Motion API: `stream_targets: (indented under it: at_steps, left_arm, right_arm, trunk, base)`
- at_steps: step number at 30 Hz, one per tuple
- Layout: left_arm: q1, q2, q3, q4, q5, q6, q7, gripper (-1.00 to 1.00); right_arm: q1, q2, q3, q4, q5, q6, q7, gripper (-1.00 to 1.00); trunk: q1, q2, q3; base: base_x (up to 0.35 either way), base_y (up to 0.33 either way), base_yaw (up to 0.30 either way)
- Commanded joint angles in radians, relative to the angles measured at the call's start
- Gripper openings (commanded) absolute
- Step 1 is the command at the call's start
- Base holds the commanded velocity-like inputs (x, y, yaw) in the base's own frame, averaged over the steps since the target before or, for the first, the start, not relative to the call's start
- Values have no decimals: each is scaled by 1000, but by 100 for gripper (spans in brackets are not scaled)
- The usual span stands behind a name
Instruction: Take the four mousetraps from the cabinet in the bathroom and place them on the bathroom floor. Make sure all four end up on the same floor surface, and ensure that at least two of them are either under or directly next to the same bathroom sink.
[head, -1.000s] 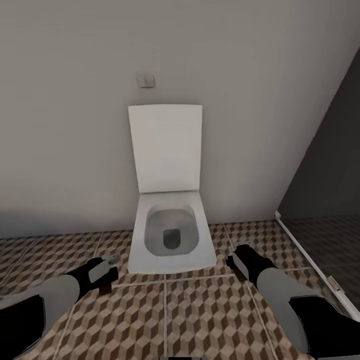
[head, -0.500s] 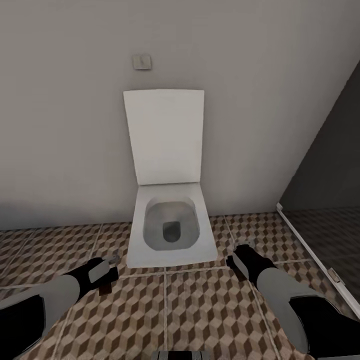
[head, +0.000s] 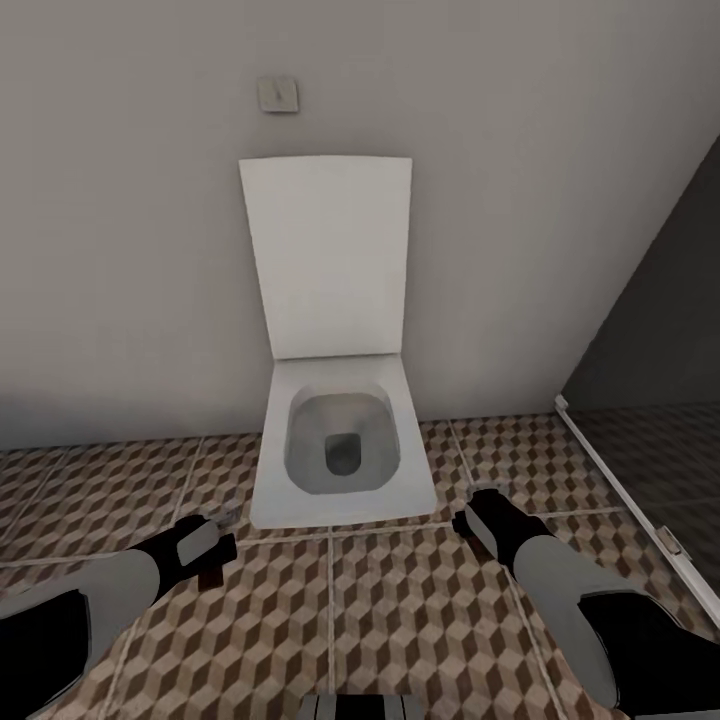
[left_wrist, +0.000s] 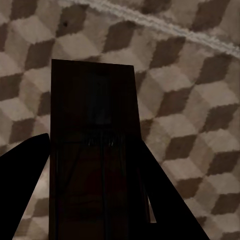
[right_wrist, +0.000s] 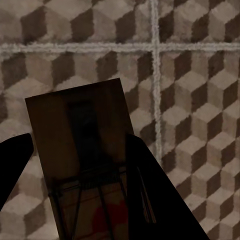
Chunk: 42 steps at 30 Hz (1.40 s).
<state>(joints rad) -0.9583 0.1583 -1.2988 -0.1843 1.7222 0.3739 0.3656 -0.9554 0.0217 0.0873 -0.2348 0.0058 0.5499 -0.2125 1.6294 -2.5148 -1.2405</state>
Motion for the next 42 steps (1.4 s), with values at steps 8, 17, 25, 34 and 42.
stream_targets:
  at_steps: [8,17,25,34,42]
  left_arm:
    - [0,2,-4,-3,5,2,7,-100]
    - [0,3,-4,-3,6,2,7,-100]
    - [-1,3,-4,-3,6,2,7,-100]
    - [0,3,-4,-2,7,2,7,-100]
    - [-1,22,-5,-1,4,2,10,-100]
  right_arm:
    - [0,0,8,-1,0,7,-2,-100]
    - [0,0,7,-1,0,7,-2,-100]
    - [0,1,8,-1,0,7,-2,-100]
    - [0,-1,8,-1,0,7,-2,-100]
    - [0,-7,9,-1,1,1,-3,-100]
  trunk:
    - [0,0,-1]
    - [0,0,-1]
    - [0,0,-1]
    - [0,0,-1]
    - [0,0,-1]
  base:
    - [0,0,0]
    - [157,0,0]
    - [37,0,0]
    - [1,0,0]
    - [58,0,0]
